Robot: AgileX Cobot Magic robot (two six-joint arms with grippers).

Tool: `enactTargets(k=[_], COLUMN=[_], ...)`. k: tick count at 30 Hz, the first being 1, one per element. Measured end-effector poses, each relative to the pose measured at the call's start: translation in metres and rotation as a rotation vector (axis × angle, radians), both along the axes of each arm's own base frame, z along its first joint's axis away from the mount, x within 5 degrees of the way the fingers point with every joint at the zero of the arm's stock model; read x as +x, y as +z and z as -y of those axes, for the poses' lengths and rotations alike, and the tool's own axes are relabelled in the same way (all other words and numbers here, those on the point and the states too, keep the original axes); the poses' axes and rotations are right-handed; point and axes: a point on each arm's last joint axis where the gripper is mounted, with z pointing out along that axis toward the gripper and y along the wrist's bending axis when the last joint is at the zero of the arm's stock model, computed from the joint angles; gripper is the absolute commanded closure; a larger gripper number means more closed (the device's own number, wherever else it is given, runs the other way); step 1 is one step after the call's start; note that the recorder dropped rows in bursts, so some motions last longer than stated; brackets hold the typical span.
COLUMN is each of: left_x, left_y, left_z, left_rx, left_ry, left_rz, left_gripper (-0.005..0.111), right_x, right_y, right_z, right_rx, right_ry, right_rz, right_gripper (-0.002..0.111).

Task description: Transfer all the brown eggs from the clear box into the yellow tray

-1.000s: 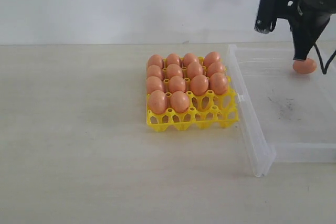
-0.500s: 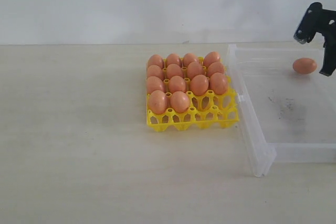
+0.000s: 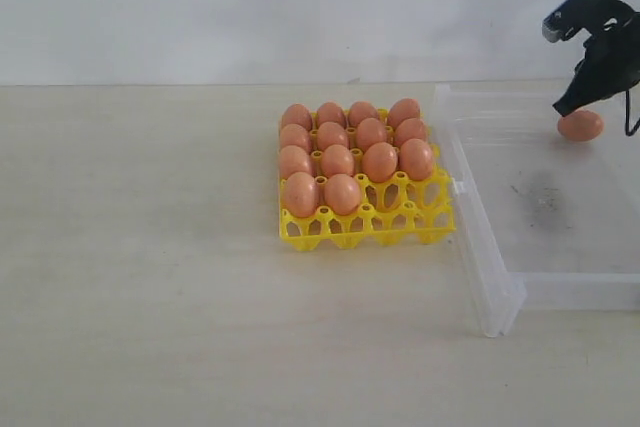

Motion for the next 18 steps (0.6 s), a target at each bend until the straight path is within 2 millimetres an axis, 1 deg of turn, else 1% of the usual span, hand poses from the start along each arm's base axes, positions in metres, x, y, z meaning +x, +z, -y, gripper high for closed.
enactTargets(k=[2, 7, 10, 12, 13, 14, 15, 16, 18], left_x=[0.0, 0.0, 0.0, 0.0, 0.0, 0.0, 0.0, 0.0, 0.0], left_y=[0.0, 0.0, 0.0, 0.0, 0.0, 0.0, 0.0, 0.0, 0.0], left_z=[0.0, 0.0, 0.0, 0.0, 0.0, 0.0, 0.0, 0.0, 0.0], left_rx=[0.0, 0.0, 0.0, 0.0, 0.0, 0.0, 0.0, 0.0, 0.0], left_ry=[0.0, 0.0, 0.0, 0.0, 0.0, 0.0, 0.0, 0.0, 0.0], left_rz=[0.0, 0.0, 0.0, 0.0, 0.0, 0.0, 0.0, 0.0, 0.0], left_gripper=[0.103, 0.103, 0.103, 0.103, 0.103, 0.103, 0.103, 0.103, 0.103], right_x=[0.003, 0.012, 0.012, 0.007, 0.0, -0.002, -0.007, -0.008, -0.011], right_y=[-0.003, -0.021, -0.032, -0.034, -0.034, -0.033, -0.025, -0.02, 0.012], right_z=[-0.001, 0.0, 0.0, -0.002, -0.004, -0.005, -0.007, -0.007, -0.008], right_rx=[0.016, 0.041, 0.065, 0.084, 0.097, 0.105, 0.126, 0.136, 0.192], right_ry=[0.001, -0.014, -0.03, -0.018, -0.002, 0.002, -0.004, -0.015, -0.095], right_rz=[-0.011, -0.047, -0.094, -0.184, -0.273, -0.305, -0.36, -0.367, -0.32], right_gripper=[0.108, 0.108, 0.108, 0.108, 0.108, 0.108, 0.108, 0.106, 0.093])
